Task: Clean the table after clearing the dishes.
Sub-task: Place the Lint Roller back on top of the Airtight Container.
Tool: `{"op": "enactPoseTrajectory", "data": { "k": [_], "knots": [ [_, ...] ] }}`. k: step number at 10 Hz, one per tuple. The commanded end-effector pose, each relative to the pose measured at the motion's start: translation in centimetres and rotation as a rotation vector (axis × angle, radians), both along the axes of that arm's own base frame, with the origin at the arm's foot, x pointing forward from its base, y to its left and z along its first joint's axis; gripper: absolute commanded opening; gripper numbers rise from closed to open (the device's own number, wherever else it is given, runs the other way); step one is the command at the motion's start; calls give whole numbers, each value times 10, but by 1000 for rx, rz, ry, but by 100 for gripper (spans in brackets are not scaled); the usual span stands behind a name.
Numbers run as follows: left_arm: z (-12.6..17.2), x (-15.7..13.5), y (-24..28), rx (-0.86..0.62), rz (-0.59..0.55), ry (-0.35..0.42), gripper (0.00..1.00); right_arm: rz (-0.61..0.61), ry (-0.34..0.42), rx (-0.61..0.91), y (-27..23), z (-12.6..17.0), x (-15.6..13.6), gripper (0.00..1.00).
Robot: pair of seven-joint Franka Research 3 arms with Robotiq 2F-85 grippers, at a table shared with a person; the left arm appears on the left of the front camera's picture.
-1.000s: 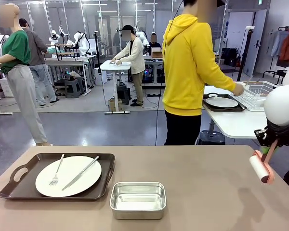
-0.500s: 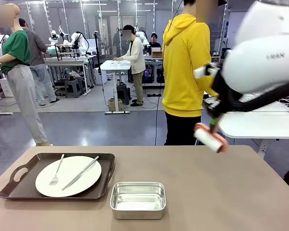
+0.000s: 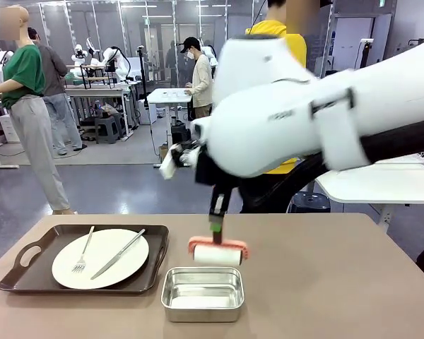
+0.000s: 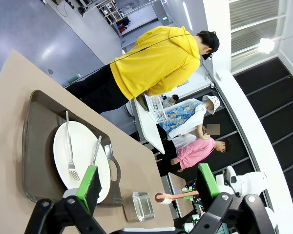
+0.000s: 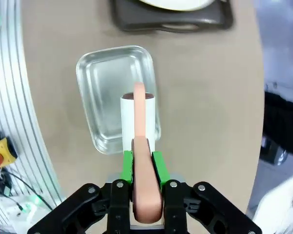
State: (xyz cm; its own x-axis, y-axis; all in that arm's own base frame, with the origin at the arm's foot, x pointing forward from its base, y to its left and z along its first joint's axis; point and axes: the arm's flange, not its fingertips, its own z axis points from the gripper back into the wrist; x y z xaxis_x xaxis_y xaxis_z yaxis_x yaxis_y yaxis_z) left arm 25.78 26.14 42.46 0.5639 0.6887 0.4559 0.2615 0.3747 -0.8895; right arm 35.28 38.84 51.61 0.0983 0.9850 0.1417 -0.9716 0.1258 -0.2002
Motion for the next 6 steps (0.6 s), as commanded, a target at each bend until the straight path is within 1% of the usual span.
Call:
{"op": "enactPoseTrajectory", "data": {
  "k": [1, 2, 6],
  "knots": [
    [3, -2, 1, -8, 1, -20, 100, 79, -40, -23, 2, 8, 10, 21],
    [3, -2, 1, -8, 1, -20, 100, 0, 0, 0, 0, 0, 0, 21],
    [3, -2, 1, -8, 1, -20, 100, 0, 0, 0, 0, 0, 0, 21]
  ]
}}
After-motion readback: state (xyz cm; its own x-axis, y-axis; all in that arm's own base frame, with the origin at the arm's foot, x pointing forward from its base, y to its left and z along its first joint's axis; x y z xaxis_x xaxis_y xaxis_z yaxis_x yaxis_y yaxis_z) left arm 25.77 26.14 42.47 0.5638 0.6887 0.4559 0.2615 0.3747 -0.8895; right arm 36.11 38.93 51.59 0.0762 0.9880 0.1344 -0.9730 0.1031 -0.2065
